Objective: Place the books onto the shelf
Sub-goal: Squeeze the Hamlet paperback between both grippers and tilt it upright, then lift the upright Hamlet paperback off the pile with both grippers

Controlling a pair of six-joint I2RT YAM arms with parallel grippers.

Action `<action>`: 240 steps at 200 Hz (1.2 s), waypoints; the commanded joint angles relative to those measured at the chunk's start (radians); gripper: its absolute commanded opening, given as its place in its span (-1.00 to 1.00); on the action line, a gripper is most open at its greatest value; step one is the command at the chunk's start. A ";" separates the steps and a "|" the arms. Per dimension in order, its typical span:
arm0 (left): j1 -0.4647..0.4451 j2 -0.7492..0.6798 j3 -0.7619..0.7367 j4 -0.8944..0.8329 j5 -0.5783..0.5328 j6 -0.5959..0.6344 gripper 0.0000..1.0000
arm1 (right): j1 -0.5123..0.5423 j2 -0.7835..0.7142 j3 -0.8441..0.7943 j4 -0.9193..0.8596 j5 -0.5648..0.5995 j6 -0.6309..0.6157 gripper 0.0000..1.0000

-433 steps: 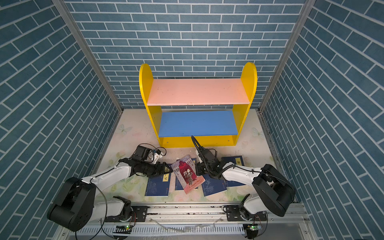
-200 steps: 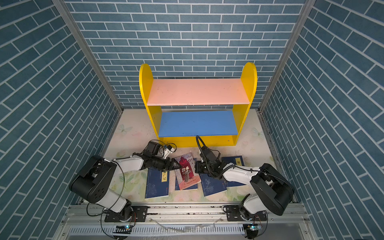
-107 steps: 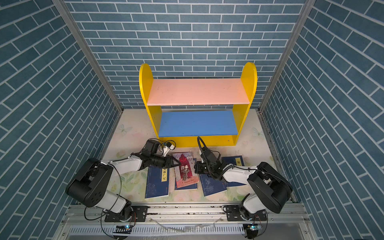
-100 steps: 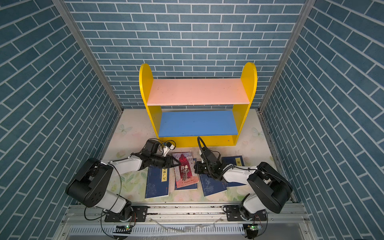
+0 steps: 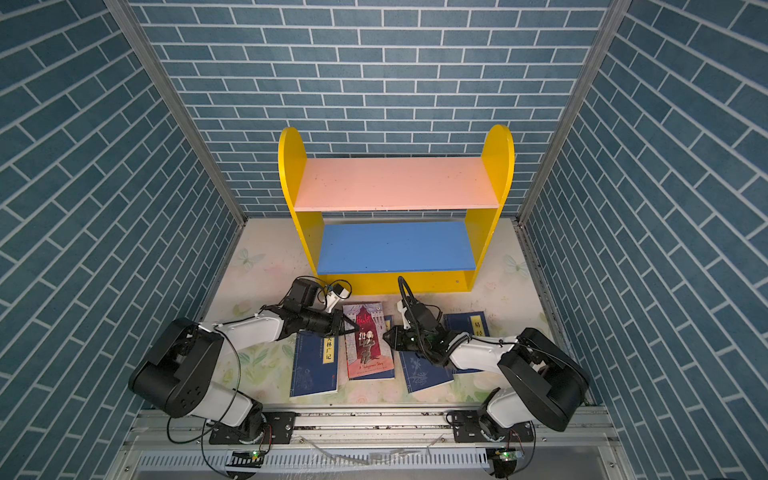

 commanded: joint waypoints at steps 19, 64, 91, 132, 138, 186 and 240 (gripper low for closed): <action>-0.001 -0.145 -0.006 -0.074 0.045 0.106 -1.00 | -0.011 -0.137 -0.032 -0.006 0.014 -0.037 -0.11; 0.011 -0.218 0.049 -0.148 0.226 0.190 -1.00 | -0.079 -0.361 -0.068 -0.010 -0.106 -0.057 0.09; 0.040 -0.263 0.069 -0.224 0.317 0.266 -1.00 | -0.118 -0.463 -0.072 -0.021 -0.230 -0.058 0.34; 0.055 -0.276 0.114 -0.247 0.406 0.290 -1.00 | -0.132 -0.391 -0.059 0.140 -0.465 0.011 0.38; 0.055 -0.276 0.117 -0.241 0.419 0.281 -1.00 | -0.130 -0.367 -0.064 0.196 -0.494 0.036 0.37; 0.069 -0.263 0.133 -0.235 0.437 0.278 -1.00 | -0.128 -0.281 -0.086 0.419 -0.584 0.128 0.23; 0.083 -0.245 0.144 -0.168 0.460 0.207 -1.00 | -0.119 -0.267 -0.089 0.454 -0.634 0.157 -0.18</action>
